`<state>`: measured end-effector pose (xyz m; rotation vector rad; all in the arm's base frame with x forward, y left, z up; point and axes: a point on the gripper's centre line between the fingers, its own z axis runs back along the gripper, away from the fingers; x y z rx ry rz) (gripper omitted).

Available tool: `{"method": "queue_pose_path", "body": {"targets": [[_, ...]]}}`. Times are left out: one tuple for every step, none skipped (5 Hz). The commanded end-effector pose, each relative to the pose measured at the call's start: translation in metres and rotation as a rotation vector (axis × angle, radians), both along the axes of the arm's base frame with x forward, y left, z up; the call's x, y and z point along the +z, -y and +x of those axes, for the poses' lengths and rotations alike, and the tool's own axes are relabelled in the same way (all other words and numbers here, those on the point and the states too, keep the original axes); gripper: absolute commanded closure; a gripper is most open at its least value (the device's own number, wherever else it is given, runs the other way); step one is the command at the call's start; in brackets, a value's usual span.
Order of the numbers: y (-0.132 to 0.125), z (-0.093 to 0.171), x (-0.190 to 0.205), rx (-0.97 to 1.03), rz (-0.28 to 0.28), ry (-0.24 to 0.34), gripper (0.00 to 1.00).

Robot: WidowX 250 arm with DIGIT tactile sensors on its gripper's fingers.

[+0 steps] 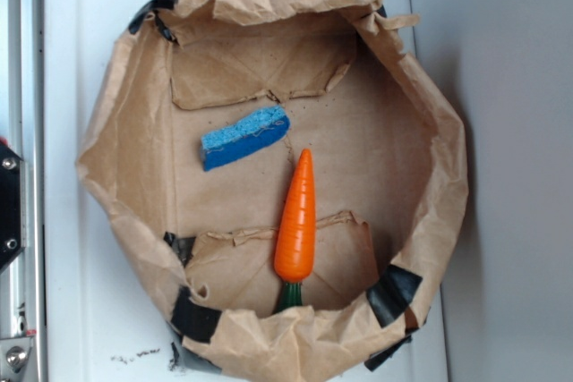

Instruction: Grab the carrot.

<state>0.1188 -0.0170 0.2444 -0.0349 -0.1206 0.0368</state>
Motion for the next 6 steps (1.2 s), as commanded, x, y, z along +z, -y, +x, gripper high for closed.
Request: {"method": "queue_pose_path", "body": {"targets": [[0.000,0.000,0.000,0.000,0.000,0.000,0.00],[0.012,0.025,-0.014,0.022,-0.030,-0.079,0.00],[0.012,0.047,-0.022,0.223,-0.004,-0.092,0.00],[0.007,0.066,-0.026,0.469,-0.068,-0.063,0.00],[0.006,0.065,-0.035,0.670,-0.095,0.019,0.00],[0.004,0.084,-0.034,0.706,-0.131,0.027,0.00]]}}
